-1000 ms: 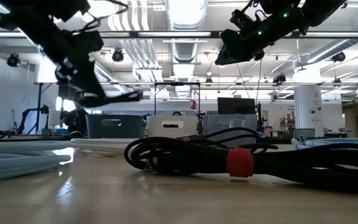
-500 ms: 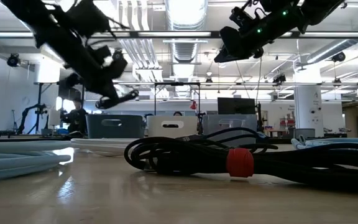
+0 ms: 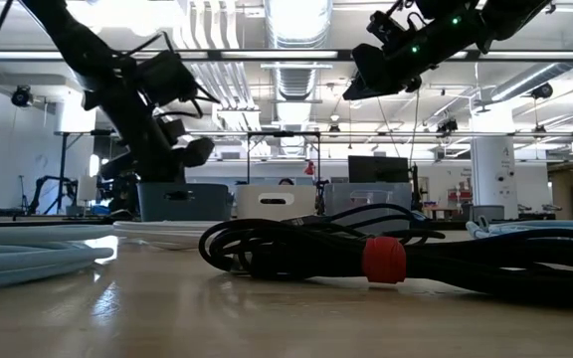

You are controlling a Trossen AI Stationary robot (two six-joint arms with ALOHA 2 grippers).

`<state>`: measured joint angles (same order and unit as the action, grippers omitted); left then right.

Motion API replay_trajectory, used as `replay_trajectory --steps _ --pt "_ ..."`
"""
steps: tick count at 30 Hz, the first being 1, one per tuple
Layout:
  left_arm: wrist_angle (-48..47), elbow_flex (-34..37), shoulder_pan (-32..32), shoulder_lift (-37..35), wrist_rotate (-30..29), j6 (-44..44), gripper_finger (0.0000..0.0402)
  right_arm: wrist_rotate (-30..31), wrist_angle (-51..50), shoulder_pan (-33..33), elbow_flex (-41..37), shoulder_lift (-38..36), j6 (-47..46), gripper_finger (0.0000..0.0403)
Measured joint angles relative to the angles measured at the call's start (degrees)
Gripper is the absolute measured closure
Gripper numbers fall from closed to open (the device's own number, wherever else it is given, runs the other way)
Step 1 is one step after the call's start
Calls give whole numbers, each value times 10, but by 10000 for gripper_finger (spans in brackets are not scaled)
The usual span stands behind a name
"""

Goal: Pick & Place USB Port
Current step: Put the top left black USB cable into the blue bin, then put the top black USB cable into the blue bin

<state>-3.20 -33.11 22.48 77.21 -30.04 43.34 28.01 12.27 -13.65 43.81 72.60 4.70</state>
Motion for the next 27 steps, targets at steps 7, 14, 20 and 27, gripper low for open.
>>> replay_trajectory --steps 7,14,20,27 --pt "-2 -9 7 7 0 1 309 -24 -6 0 0 0 31 298" --pt "-2 -31 7 -21 1 -73 279 -143 -50 0 0 0 27 273" --pt "-2 -58 0 -61 42 -165 278 -199 -97 15 0 9 -9 241" --pt "-3 -61 -15 -81 95 -201 278 -349 -131 64 0 55 -31 222"
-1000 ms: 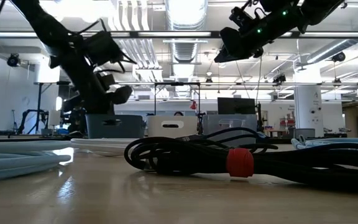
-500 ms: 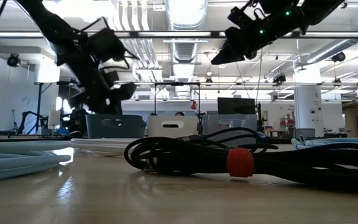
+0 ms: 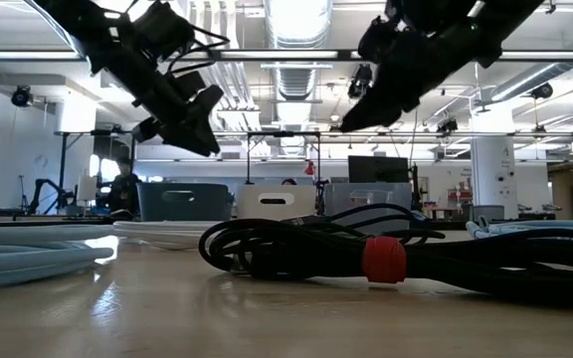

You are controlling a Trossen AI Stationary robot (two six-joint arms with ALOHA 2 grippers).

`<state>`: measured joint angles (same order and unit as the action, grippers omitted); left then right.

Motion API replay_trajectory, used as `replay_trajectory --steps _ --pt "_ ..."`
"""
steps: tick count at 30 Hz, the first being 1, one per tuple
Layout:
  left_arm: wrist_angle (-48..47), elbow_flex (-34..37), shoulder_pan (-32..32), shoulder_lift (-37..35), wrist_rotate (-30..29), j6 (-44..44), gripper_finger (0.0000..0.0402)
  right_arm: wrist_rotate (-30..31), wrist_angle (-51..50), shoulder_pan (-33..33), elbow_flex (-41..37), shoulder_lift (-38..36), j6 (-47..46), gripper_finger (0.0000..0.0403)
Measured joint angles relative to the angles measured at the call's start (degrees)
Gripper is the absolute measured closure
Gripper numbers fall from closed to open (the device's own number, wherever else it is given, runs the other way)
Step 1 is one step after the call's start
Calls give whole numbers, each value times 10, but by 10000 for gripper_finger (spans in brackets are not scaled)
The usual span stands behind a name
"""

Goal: Pick & Place USB Port
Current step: Put the top black USB cable into the blue bin

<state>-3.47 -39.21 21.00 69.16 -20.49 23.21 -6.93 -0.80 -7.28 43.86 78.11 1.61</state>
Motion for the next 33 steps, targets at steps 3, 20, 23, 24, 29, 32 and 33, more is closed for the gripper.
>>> replay_trajectory --steps 3,20,23,24,29,32,33 --pt "1 0 -9 3 12 -3 278 -32 -3 23 0 36 -1 223" --pt "4 1 -25 12 15 -18 278 -32 -33 47 0 180 -65 225" --pt "9 1 -25 12 14 -19 278 2 -31 47 0 198 -66 225" --pt "12 1 -25 12 14 -19 278 13 -30 47 1 201 -67 225" --pt "24 1 -25 12 14 -23 278 30 -30 48 1 202 -62 241" --pt "26 1 -25 12 14 -24 278 34 -31 48 1 201 -58 269" --pt "26 1 -25 12 14 -24 278 35 -31 48 1 201 -58 281"
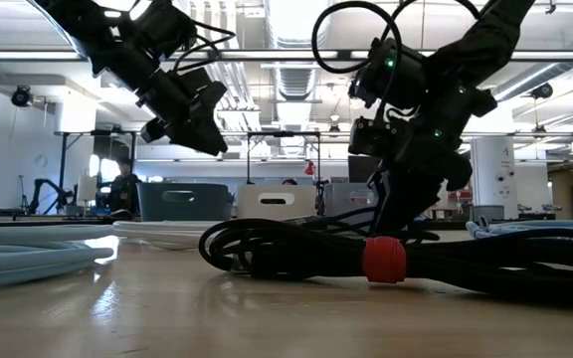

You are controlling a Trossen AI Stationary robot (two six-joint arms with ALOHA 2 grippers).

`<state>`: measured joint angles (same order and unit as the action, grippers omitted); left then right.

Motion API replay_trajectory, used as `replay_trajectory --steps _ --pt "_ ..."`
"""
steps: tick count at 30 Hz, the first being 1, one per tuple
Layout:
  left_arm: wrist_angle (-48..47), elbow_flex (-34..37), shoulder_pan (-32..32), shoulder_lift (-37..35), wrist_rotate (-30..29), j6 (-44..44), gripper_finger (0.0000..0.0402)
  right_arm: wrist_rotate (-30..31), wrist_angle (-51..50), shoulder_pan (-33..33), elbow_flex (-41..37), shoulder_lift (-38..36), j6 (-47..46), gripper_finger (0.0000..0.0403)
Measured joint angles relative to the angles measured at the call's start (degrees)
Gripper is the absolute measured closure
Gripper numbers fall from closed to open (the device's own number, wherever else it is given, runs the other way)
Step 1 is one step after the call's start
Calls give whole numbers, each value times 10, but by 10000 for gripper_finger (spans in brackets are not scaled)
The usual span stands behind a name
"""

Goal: Pick & Place USB Port
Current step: Put the top black USB cable into the blue bin

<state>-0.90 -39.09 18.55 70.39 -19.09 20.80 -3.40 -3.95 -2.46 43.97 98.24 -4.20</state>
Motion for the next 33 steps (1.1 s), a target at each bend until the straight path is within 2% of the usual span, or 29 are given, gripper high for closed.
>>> replay_trajectory --steps 6,8,13,15,22,24,29,33 --pt "0 0 0 0 0 1 278 6 -1 -1 0 -1 7 370" --pt "0 0 0 0 0 1 278 6 -1 -1 0 -3 11 386" --pt "10 0 -1 0 3 2 278 3 -6 0 21 -2 12 389" --pt "28 0 -2 0 25 1 278 3 -4 0 34 -2 13 389" --pt "158 0 -31 4 213 -71 280 10 -4 0 78 -2 45 390" --pt "193 0 -45 12 239 -78 280 14 -4 0 88 -2 51 390" --pt "209 0 -80 40 245 -100 280 71 -4 0 109 -2 84 390" --pt "208 0 -91 68 245 -83 280 111 -4 0 123 -2 100 390"
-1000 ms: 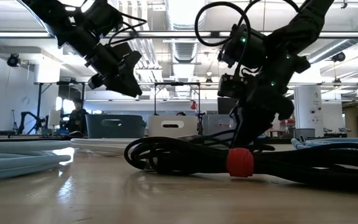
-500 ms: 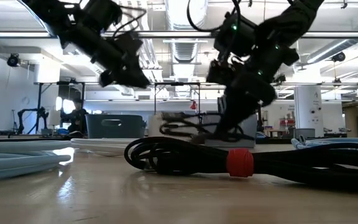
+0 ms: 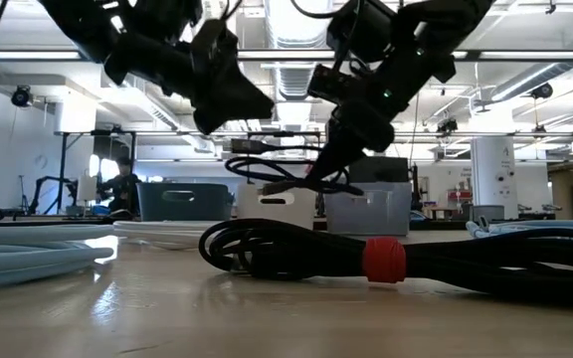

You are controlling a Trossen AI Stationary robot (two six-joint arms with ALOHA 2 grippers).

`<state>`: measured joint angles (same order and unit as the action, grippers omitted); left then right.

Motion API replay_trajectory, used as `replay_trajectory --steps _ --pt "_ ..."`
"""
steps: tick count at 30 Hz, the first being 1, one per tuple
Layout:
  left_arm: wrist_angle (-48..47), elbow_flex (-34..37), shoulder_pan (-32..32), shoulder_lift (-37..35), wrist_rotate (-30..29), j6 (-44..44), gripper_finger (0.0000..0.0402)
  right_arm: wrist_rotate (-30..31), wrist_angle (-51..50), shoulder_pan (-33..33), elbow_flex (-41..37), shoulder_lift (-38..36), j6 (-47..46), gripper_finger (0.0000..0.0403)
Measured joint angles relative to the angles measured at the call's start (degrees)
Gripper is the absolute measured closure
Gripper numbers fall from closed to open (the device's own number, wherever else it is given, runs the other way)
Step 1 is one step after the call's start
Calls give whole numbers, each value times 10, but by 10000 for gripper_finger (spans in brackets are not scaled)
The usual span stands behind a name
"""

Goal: Pick & Place USB Port
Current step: Put the top black USB cable into the blue bin

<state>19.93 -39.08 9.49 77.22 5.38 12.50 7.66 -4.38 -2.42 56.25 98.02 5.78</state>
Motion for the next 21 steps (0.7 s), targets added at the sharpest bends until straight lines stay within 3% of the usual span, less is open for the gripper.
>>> replay_trajectory --steps 21 --pt "-17 -70 -31 132 2 -47 280 -2 -6 0 9 0 -6 390"
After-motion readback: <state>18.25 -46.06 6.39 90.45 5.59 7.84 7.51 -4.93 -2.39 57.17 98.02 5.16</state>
